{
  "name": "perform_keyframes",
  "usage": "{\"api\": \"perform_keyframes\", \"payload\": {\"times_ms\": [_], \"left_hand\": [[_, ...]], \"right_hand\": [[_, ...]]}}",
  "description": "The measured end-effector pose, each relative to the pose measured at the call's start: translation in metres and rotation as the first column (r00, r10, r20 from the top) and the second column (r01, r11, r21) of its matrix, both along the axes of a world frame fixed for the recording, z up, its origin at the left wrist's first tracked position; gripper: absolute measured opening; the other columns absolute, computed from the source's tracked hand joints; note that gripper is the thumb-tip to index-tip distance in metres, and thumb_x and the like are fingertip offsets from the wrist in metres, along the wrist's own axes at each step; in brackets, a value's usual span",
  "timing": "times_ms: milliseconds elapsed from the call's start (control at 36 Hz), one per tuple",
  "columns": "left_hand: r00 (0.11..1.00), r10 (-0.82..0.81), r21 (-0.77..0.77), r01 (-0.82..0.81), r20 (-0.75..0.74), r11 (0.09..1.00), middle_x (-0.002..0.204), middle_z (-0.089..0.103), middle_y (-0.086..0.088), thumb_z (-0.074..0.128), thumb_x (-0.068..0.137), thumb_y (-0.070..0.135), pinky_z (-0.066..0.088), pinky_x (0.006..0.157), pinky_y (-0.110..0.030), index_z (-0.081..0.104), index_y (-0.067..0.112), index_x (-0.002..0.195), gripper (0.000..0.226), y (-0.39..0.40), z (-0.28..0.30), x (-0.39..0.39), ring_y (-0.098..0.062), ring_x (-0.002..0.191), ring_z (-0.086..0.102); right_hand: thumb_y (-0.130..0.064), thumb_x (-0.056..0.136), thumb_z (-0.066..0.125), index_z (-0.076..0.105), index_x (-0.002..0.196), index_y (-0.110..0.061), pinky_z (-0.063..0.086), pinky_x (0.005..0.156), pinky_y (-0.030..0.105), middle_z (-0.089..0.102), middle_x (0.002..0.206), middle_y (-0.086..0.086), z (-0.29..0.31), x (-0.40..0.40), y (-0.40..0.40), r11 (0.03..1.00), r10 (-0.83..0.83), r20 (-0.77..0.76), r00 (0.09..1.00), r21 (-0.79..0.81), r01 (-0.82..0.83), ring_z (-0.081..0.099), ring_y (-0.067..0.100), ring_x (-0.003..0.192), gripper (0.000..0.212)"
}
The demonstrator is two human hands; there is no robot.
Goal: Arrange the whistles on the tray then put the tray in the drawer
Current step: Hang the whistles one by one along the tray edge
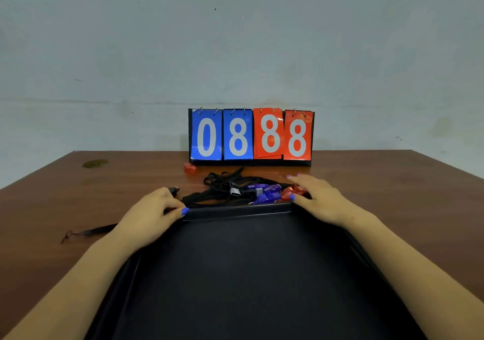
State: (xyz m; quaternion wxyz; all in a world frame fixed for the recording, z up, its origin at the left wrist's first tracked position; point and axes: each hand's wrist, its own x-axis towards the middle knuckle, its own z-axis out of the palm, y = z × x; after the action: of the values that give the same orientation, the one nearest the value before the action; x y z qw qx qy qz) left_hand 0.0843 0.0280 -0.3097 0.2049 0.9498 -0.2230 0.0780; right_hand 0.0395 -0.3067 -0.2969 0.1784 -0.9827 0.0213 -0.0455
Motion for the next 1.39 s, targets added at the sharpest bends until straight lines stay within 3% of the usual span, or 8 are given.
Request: {"api": "perform_keyframes", "payload": {"times_ms": [139, 250, 778, 1000, 1083, 1167, 1278, 1389], "left_hand": [[1.000, 0.021, 0.008, -0.021, 0.002, 1.000, 0.090, 0.047, 0.009, 0.049, 0.092, 0.037, 0.045, 0.077, -0.029, 0.070, 0.026, 0.096, 0.024, -0.003, 0.000, -0.001, -0.008, 0.083, 0.051], [0.999, 0.042, 0.043, -0.042, 0.006, 0.998, 0.091, 0.047, 0.008, 0.046, 0.093, 0.040, 0.047, 0.076, -0.030, 0.068, 0.026, 0.096, 0.027, -0.005, 0.002, -0.003, -0.008, 0.082, 0.051], [0.996, 0.059, 0.165, -0.069, 0.066, 0.984, 0.094, 0.047, 0.010, 0.038, 0.095, 0.045, 0.047, 0.070, -0.026, 0.064, 0.029, 0.100, 0.031, -0.007, 0.004, -0.006, -0.006, 0.082, 0.048], [0.977, -0.036, 0.384, -0.048, 0.209, 0.922, 0.124, 0.047, 0.014, 0.027, 0.093, 0.053, 0.033, 0.096, -0.029, 0.039, 0.038, 0.133, 0.045, -0.025, 0.020, -0.030, -0.010, 0.114, 0.042], [0.957, -0.120, 0.197, 0.069, 0.263, 0.978, 0.109, 0.045, 0.024, 0.007, 0.071, 0.071, 0.031, 0.089, -0.023, 0.032, 0.042, 0.135, 0.074, -0.041, 0.029, -0.053, 0.002, 0.101, 0.041], [0.959, -0.206, -0.079, 0.225, 0.195, 0.971, 0.101, 0.042, 0.030, 0.023, 0.065, 0.078, 0.037, 0.087, -0.017, 0.032, 0.046, 0.134, 0.076, -0.053, 0.030, -0.069, 0.008, 0.096, 0.043], [0.948, -0.315, -0.245, 0.317, 0.047, 0.916, 0.103, 0.050, 0.025, 0.058, 0.074, 0.058, 0.044, 0.075, -0.013, 0.044, 0.053, 0.111, 0.040, -0.062, 0.028, -0.078, 0.005, 0.097, 0.049], [0.918, -0.387, -0.320, 0.342, -0.089, 0.884, 0.089, 0.065, 0.006, 0.064, 0.083, 0.032, 0.050, 0.068, -0.016, 0.059, 0.039, 0.101, 0.020, -0.064, 0.028, -0.079, -0.006, 0.079, 0.059]], "right_hand": [[-0.033, 0.096, 0.045, 0.060, 0.116, -0.027, 0.038, 0.095, 0.026, 0.049, 0.131, -0.002, 0.001, -0.002, 0.003, 0.995, 0.047, -0.021, 0.999, 0.088, -0.045, 0.044, 0.009, 0.113, 0.026], [-0.034, 0.092, 0.053, 0.056, 0.088, -0.029, 0.038, 0.080, 0.020, 0.048, 0.114, -0.005, 0.000, 0.001, -0.002, 0.991, 0.009, 0.004, 1.000, 0.135, -0.009, 0.048, 0.009, 0.100, 0.007], [-0.014, 0.087, 0.063, 0.058, 0.098, -0.019, 0.042, 0.063, 0.015, 0.059, 0.096, -0.003, 0.002, 0.000, -0.008, 0.897, -0.271, 0.247, 0.930, 0.417, 0.150, 0.056, 0.011, 0.090, 0.013], [-0.022, 0.088, 0.061, 0.060, 0.097, -0.026, 0.041, 0.064, 0.009, 0.060, 0.091, -0.013, 0.039, -0.031, 0.024, 0.889, -0.133, 0.390, 0.911, 0.453, -0.064, 0.056, -0.001, 0.081, 0.009], [-0.026, 0.088, 0.059, 0.058, 0.095, -0.034, 0.045, 0.061, 0.007, 0.057, 0.089, -0.025, 0.047, -0.051, 0.047, 0.936, 0.120, 0.356, 0.927, 0.270, -0.224, 0.056, -0.005, 0.084, 0.011], [-0.026, 0.088, 0.059, 0.057, 0.099, -0.036, 0.048, 0.072, 0.009, 0.059, 0.090, -0.022, 0.044, -0.066, 0.071, 0.913, 0.319, 0.306, 0.897, 0.155, -0.377, 0.057, -0.004, 0.088, 0.015], [-0.023, 0.087, 0.060, 0.059, 0.104, -0.032, 0.043, 0.079, 0.004, 0.054, 0.090, -0.026, 0.035, -0.071, 0.088, 0.885, 0.414, 0.304, 0.858, 0.089, -0.458, 0.052, -0.008, 0.095, 0.019], [-0.025, 0.086, 0.061, 0.059, 0.108, -0.030, 0.045, 0.082, 0.010, 0.052, 0.095, -0.020, 0.031, -0.071, 0.093, 0.879, 0.434, 0.353, 0.829, 0.034, -0.475, 0.052, -0.001, 0.093, 0.023]]}}
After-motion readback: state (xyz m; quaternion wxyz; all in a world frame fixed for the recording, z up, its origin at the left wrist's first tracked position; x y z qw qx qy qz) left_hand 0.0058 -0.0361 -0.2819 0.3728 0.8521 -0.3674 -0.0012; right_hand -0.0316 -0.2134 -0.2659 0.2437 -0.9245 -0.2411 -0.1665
